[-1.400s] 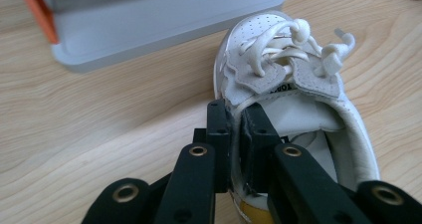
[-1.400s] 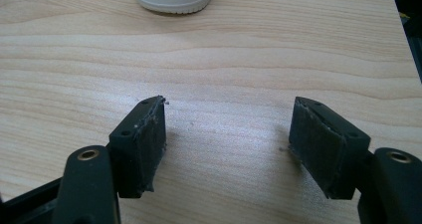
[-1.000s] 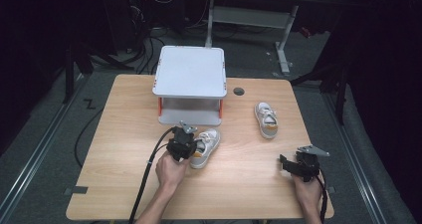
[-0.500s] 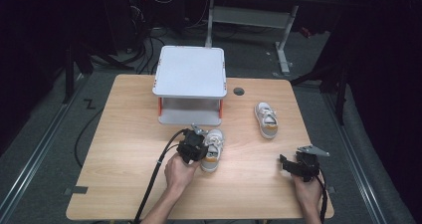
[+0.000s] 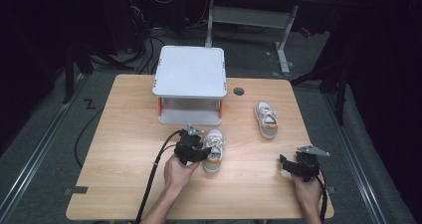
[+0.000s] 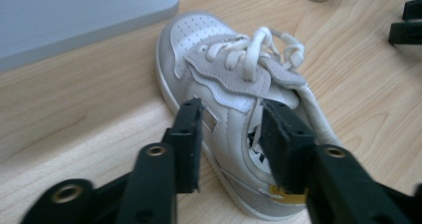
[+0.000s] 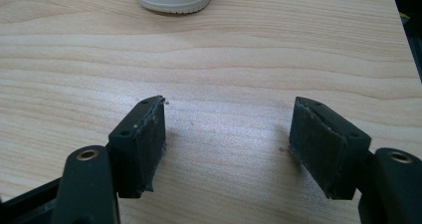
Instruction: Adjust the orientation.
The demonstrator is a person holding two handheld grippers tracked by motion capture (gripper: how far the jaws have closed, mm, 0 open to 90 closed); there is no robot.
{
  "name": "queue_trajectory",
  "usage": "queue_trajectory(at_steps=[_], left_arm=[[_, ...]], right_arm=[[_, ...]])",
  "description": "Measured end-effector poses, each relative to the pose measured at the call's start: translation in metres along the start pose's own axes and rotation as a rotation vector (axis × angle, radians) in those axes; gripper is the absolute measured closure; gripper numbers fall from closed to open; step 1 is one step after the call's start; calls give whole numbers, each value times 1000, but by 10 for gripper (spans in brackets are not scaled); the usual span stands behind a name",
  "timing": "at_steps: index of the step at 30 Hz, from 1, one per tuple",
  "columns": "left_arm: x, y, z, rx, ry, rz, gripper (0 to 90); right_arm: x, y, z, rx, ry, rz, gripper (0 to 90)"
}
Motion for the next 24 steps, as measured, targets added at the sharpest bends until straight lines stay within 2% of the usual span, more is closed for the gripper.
queue_trajectory(at_steps=[4, 7, 8, 10, 13, 17, 24], left_arm=[[-6, -1, 4, 8, -13, -33, 495], [-14, 0, 13, -13, -17, -75, 461], [-14, 0, 13, -13, -17, -75, 451], [-23, 1, 23, -29, -21, -102, 441], [-28, 2, 29, -43, -23, -114, 418], [-42, 5, 46, -64, -46, -142, 404], [-55, 8, 61, -94, -67, -175, 395]], right_arm=[[0, 0, 0, 0, 0, 0, 305], [0, 0, 0, 0, 0, 0, 305], [0, 0, 0, 0, 0, 0, 305], [0, 0, 0, 0, 0, 0, 305], [0, 0, 0, 0, 0, 0, 305], [0, 0, 0, 0, 0, 0, 305], [0, 0, 0, -1, 0, 0, 305]])
Point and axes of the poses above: each handheld gripper's, and its own axes: x roughly forward along the jaws, y roughly out of its underside, z roughly to its left, the point moved 6 cm from there along x, roughly forward along the jaws, and after that the axes turned 3 degrees about -y, right-handed, at the moved point
